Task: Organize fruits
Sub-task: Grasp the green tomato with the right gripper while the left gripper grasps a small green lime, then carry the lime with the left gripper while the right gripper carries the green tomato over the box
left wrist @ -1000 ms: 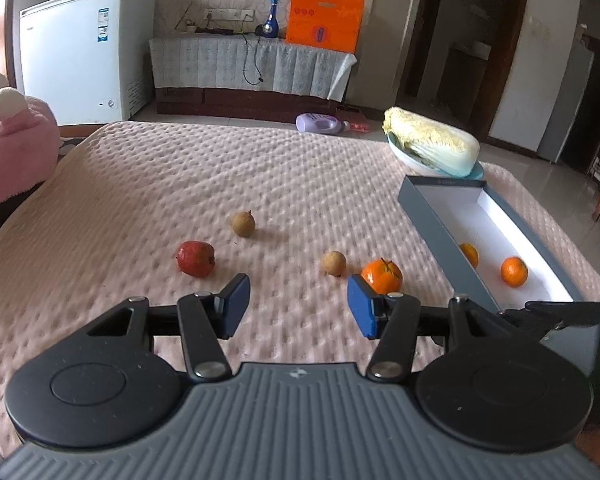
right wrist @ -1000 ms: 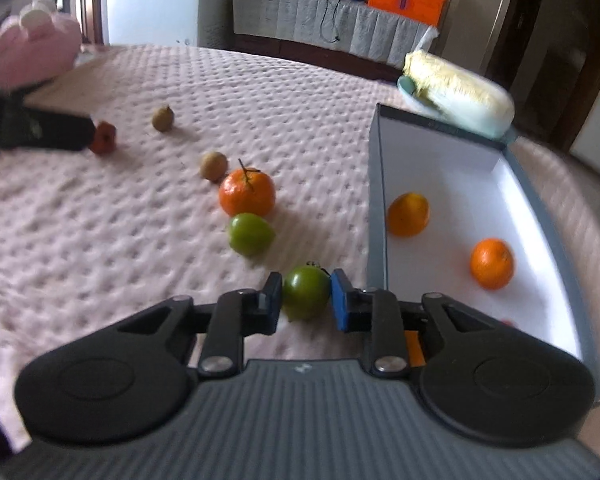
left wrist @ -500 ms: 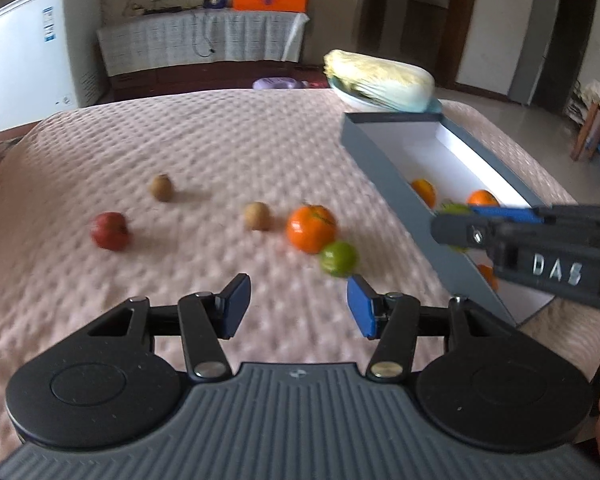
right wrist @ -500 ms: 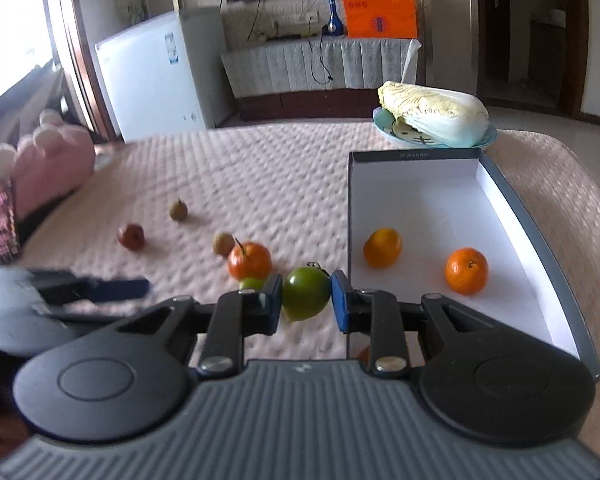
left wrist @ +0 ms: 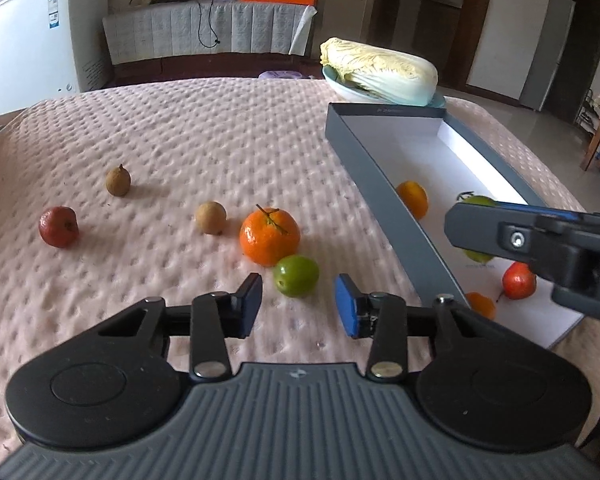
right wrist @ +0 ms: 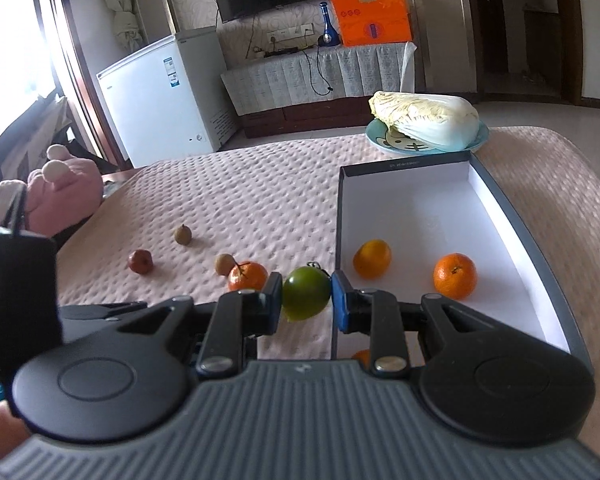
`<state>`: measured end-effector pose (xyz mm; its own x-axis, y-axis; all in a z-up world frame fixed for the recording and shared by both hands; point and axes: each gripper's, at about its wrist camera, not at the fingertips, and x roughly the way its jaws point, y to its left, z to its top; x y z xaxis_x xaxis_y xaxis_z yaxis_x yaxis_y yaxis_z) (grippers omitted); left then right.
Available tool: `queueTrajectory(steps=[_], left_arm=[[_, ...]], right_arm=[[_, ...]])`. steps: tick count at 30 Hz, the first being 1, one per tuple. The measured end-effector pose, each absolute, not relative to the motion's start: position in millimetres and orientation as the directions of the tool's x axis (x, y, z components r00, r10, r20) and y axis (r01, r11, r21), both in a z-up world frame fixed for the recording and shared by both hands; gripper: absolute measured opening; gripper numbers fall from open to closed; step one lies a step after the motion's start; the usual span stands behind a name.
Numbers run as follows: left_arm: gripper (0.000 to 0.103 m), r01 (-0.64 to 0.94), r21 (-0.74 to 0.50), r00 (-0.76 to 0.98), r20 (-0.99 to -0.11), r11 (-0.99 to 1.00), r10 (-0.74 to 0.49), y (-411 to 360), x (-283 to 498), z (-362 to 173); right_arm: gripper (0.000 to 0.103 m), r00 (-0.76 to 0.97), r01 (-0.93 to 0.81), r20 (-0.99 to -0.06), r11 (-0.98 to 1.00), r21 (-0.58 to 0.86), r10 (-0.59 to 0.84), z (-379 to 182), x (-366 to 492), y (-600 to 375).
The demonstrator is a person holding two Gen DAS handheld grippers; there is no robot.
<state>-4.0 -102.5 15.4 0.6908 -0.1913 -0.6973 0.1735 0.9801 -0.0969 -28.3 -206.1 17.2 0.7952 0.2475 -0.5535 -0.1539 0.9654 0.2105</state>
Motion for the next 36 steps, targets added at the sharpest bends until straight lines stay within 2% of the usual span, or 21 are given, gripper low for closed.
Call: queueTrajectory(steps=[6, 9, 24, 36], left_arm=[[0.031, 0.144, -0.087, 0.674, -0.721, 0.986, -0.161, -106.5, 5.6, 5.5], [0.028, 0.145, -0.088, 0.679, -0.716, 0.986, -0.164, -106.8, 6.5, 5.8], [0.027, 0.171, -0.079, 0.698, -0.694, 0.982, -0.178, -82.7, -15.3, 22.0], [0.027, 0.096, -0.106, 0.745, -0.652, 0.99, -0.142, -38.2, -17.6, 47.7]], right_arm=[[0.029, 0.797, -0.162, -0.55, 0.965, 0.206, 0.251, 17.5, -28.3, -205.9], [0.029, 0.799, -0.166, -0.546, 0.966, 0.199, 0.25, 18.3, -28.5, -204.7], [0.029, 0.794, -0.166, -0.556, 0.967, 0.191, 0.246, 16.0, -25.0, -201.5], [0.029, 0.789, -0.197, -0.554, 0.963, 0.183, 0.266, 15.3, -20.7, -184.5]])
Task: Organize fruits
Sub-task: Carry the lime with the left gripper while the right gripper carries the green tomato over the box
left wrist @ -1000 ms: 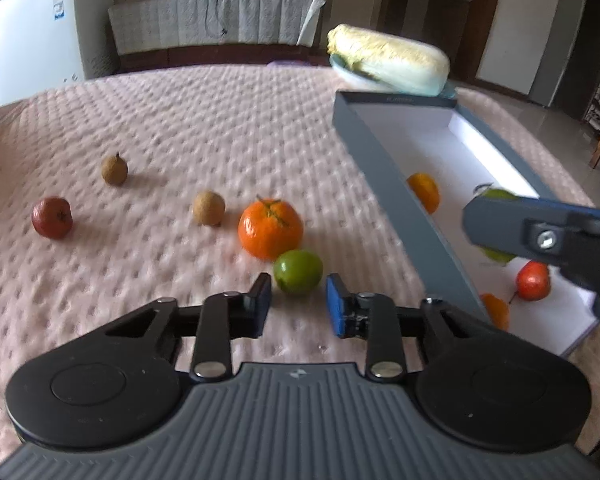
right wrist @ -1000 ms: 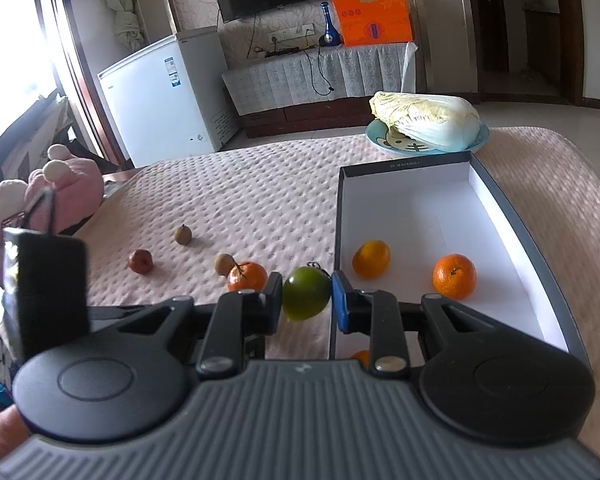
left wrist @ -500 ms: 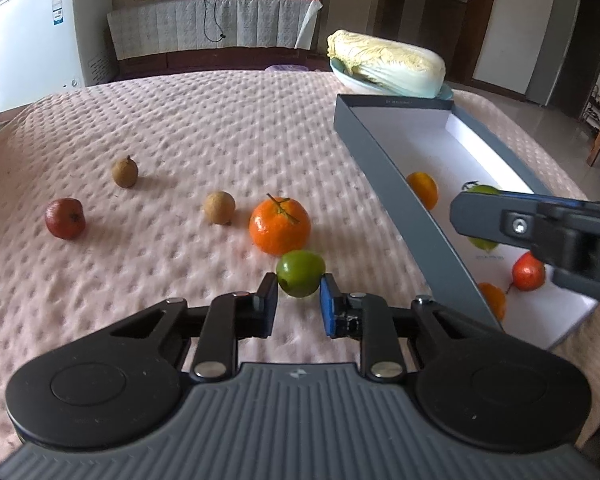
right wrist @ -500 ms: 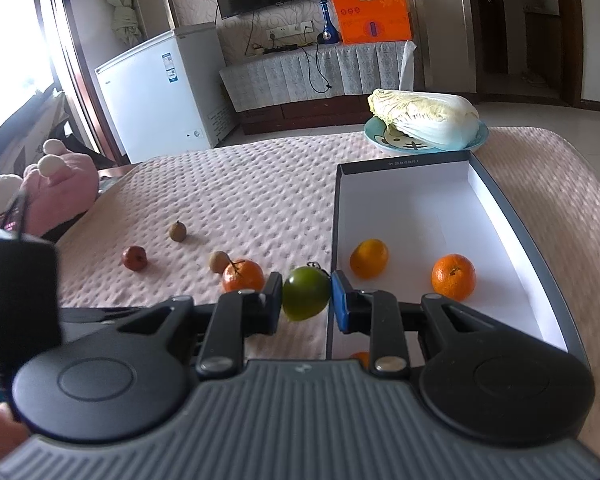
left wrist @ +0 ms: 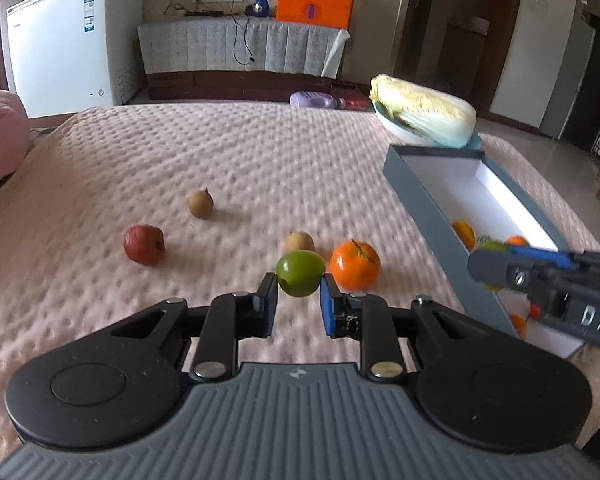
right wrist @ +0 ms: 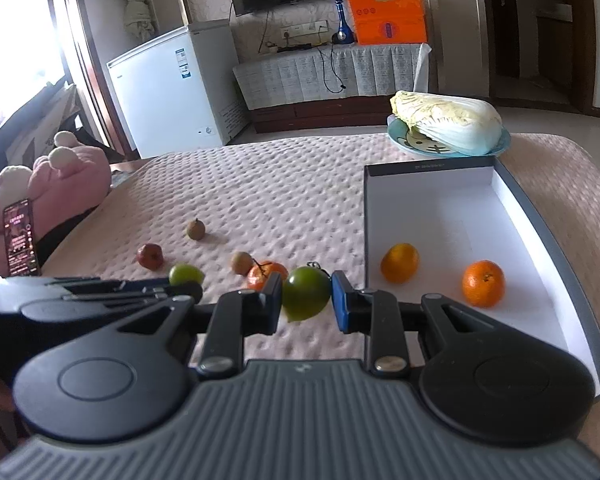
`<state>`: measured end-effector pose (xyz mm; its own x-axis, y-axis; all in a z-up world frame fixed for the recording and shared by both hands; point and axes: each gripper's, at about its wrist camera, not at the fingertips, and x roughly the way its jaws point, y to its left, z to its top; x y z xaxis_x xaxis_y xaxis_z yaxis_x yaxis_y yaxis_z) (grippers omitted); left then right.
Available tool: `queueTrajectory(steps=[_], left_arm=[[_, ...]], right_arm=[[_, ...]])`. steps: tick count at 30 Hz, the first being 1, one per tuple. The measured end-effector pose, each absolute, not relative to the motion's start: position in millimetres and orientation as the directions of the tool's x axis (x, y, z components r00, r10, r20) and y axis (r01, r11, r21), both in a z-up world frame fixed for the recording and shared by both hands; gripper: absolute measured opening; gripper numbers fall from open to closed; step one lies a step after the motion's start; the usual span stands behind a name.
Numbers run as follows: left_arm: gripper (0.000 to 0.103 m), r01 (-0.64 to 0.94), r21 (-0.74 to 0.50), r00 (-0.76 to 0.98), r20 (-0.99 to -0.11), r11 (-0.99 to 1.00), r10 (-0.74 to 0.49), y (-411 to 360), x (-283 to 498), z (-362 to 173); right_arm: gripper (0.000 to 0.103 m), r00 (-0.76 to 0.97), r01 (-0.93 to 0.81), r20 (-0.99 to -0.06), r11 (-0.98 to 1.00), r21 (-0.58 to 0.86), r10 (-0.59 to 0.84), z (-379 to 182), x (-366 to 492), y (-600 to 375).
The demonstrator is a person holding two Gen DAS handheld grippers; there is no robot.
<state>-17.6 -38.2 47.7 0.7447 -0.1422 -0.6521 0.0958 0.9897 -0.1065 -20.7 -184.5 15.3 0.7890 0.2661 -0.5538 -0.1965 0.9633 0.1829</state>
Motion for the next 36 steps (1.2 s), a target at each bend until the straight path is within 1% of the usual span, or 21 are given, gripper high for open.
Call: queueTrajectory(steps=[12, 27, 36], left_arm=[[0.027, 0.135, -0.074, 0.779, -0.608, 0.988, -0.152, -54.3, -16.1, 61.1], [0.027, 0.19, -0.044, 0.784, -0.595, 0.981, -0.178, -93.8, -6.7, 59.8], [0.027, 0.229, -0.049, 0.78, -0.589, 0.972, -0.213, -122.3, 3.5, 59.2]], right_arm=[[0.029, 0.802, -0.183, -0.54, 0.966, 0.182, 0.254, 20.8, -26.4, -195.1], [0.029, 0.828, -0.131, -0.521, 0.974, 0.183, 0.209, 28.5, -37.2, -229.6], [0.029, 0.826, -0.077, -0.537, 0.979, 0.188, 0.168, 24.8, -40.8, -253.2]])
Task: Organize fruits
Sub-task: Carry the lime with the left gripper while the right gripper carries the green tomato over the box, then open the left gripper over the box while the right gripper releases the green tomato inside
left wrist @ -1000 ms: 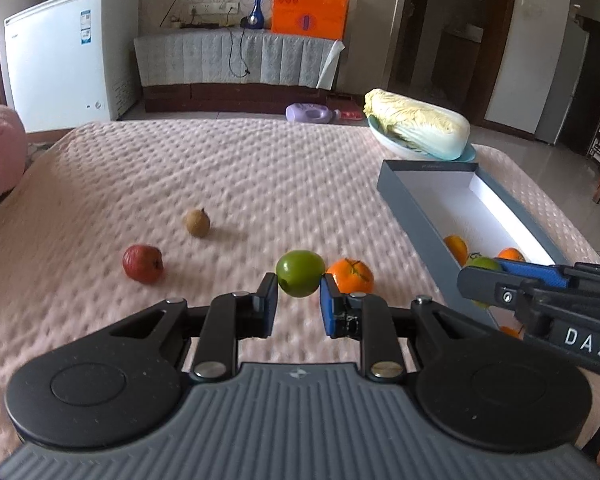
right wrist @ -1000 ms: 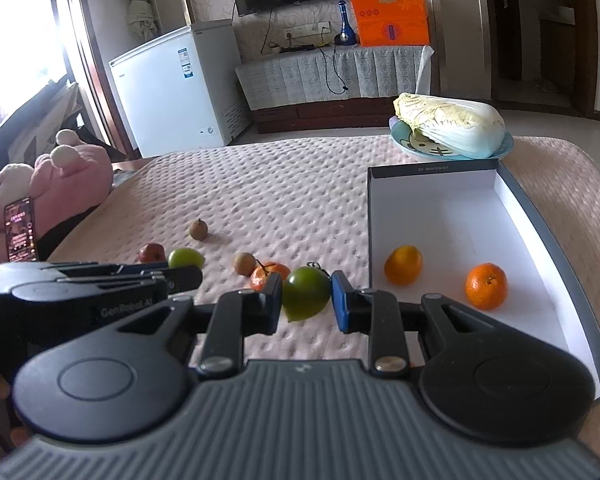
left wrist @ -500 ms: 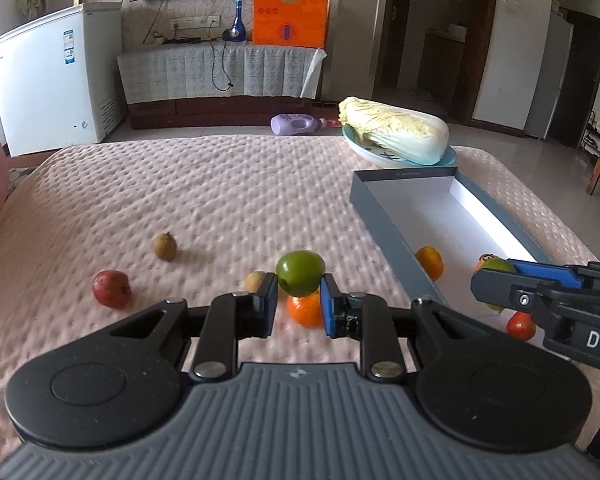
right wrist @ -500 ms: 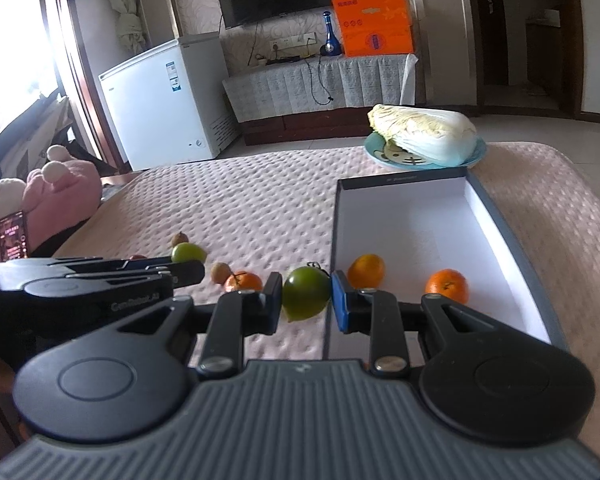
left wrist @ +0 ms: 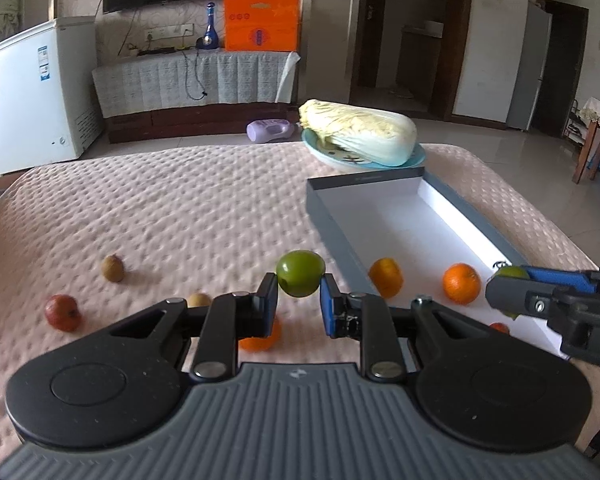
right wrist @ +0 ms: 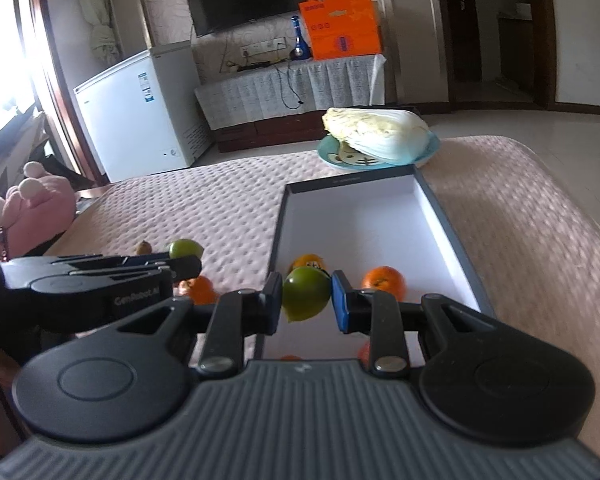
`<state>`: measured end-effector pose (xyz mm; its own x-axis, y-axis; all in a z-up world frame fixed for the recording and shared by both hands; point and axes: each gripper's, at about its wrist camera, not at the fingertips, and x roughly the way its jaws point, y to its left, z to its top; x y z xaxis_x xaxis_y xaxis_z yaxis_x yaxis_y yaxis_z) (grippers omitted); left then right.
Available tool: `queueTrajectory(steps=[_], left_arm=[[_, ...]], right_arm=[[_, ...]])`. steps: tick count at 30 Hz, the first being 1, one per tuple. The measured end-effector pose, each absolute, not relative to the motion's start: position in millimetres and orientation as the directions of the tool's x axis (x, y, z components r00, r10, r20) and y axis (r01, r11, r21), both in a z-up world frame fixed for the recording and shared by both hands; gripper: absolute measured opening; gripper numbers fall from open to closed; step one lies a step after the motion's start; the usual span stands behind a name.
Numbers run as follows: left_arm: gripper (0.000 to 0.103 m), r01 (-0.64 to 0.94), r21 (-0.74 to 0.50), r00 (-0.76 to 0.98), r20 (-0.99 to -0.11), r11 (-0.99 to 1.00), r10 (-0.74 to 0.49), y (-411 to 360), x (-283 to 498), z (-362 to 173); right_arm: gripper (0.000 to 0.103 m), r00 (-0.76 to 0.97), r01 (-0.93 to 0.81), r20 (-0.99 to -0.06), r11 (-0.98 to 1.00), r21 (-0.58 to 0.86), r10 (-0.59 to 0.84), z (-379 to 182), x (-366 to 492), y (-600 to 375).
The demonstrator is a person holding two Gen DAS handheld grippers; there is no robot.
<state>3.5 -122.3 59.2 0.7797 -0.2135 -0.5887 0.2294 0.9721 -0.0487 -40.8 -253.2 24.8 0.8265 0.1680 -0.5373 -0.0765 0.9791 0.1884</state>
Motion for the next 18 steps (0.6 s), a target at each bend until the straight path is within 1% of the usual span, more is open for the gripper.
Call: queueTrajectory(steps=[18], left_arm=[[0.027, 0.345, -0.075, 0.744, -0.586, 0.936, -0.321, -192.5, 38.6, 53.3]], right_arm=[[0.029, 0.8, -0.021, -0.589, 0.986, 0.166, 0.116, 14.5, -38.3, -275.6]])
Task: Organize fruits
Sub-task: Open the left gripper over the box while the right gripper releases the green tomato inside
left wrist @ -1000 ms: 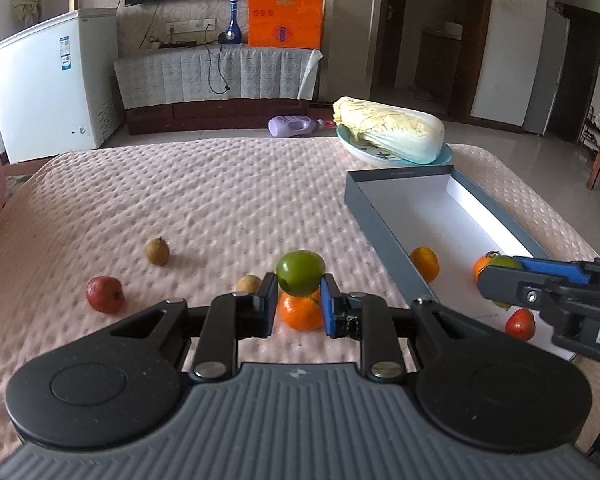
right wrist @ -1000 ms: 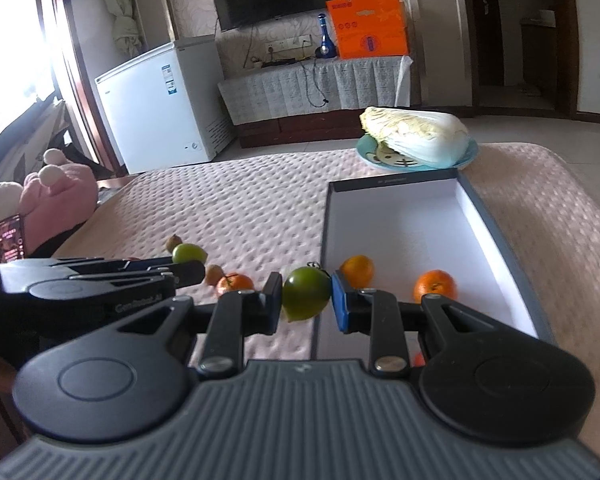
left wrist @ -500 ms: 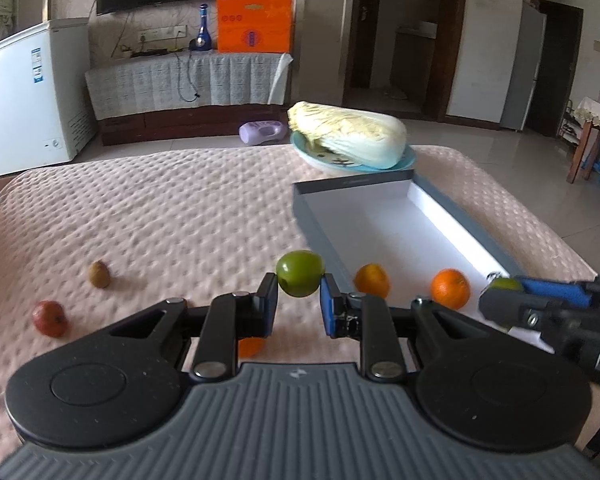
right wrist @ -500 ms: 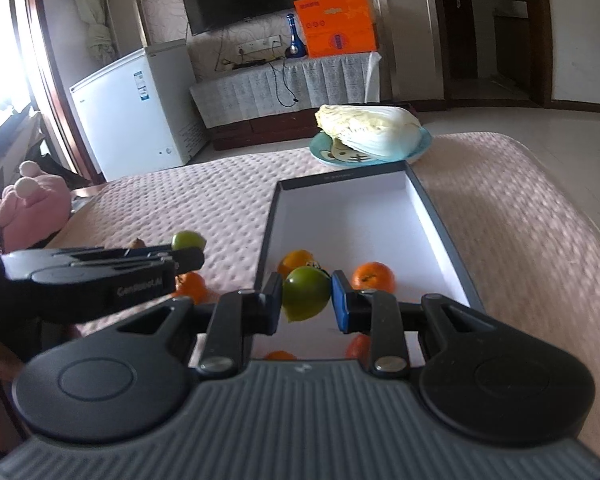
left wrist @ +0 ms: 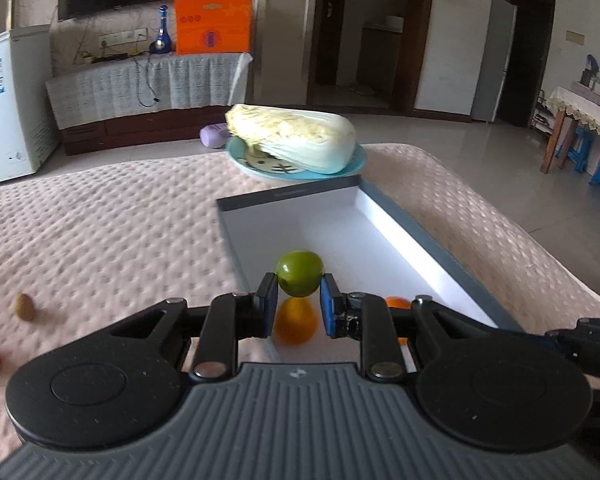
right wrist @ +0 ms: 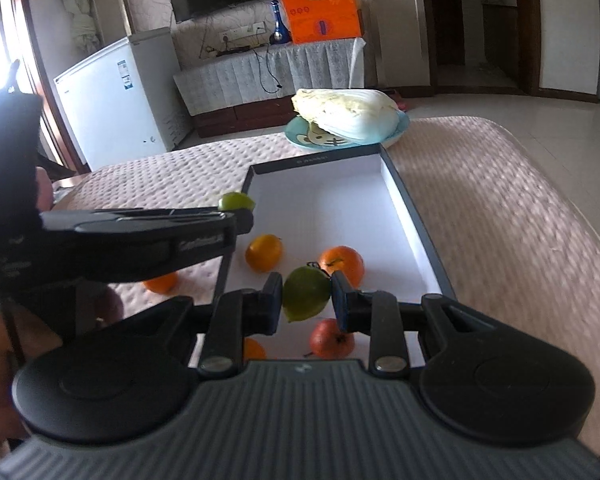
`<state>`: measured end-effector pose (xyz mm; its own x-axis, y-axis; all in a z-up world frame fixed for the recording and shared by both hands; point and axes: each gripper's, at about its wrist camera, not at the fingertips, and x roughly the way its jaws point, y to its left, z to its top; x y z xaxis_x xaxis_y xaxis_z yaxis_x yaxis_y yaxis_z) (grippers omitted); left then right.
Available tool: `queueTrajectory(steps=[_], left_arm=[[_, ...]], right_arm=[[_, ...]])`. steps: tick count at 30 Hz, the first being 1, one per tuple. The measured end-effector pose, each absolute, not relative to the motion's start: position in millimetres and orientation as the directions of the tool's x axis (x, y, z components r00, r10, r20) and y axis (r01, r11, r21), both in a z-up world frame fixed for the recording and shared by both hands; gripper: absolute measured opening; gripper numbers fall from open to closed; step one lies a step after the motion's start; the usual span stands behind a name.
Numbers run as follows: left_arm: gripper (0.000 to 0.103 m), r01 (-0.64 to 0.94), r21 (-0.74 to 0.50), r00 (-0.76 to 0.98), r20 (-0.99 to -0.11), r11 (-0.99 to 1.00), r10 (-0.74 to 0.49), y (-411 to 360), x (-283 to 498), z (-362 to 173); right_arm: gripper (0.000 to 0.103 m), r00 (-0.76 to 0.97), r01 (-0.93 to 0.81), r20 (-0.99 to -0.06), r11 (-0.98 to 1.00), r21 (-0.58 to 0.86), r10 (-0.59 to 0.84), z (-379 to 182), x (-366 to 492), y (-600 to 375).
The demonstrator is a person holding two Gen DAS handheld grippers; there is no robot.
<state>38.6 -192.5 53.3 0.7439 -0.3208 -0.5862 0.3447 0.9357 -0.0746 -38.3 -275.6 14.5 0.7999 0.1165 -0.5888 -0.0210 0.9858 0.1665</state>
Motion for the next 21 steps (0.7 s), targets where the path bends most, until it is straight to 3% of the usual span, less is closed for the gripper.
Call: queueTrajectory(steps=[11, 15, 21], left_arm=[[0.029, 0.392, -0.093, 0.694, -0.623, 0.915, -0.36, -233.8, 54.9, 35.6], [0.05, 0.393, -0.078, 0.712, -0.604, 0.916, -0.357, -233.1, 52.1, 37.4], [0.051, 0.353, -0.109, 0.751, -0.559, 0.929, -0.351, -202.7, 45.0, 50.6]], right_arm=[[0.029, 0.78, 0.021, -0.621, 0.989, 0.149, 0.077, 6.5, -35.0, -285.9], [0.029, 0.778, 0.033, -0.624, 0.986, 0.161, 0.076, 3.9, -35.1, -288.9], [0.029, 0.774, 0.047, -0.63, 0.984, 0.17, 0.071, -0.2, -27.2, -289.4]])
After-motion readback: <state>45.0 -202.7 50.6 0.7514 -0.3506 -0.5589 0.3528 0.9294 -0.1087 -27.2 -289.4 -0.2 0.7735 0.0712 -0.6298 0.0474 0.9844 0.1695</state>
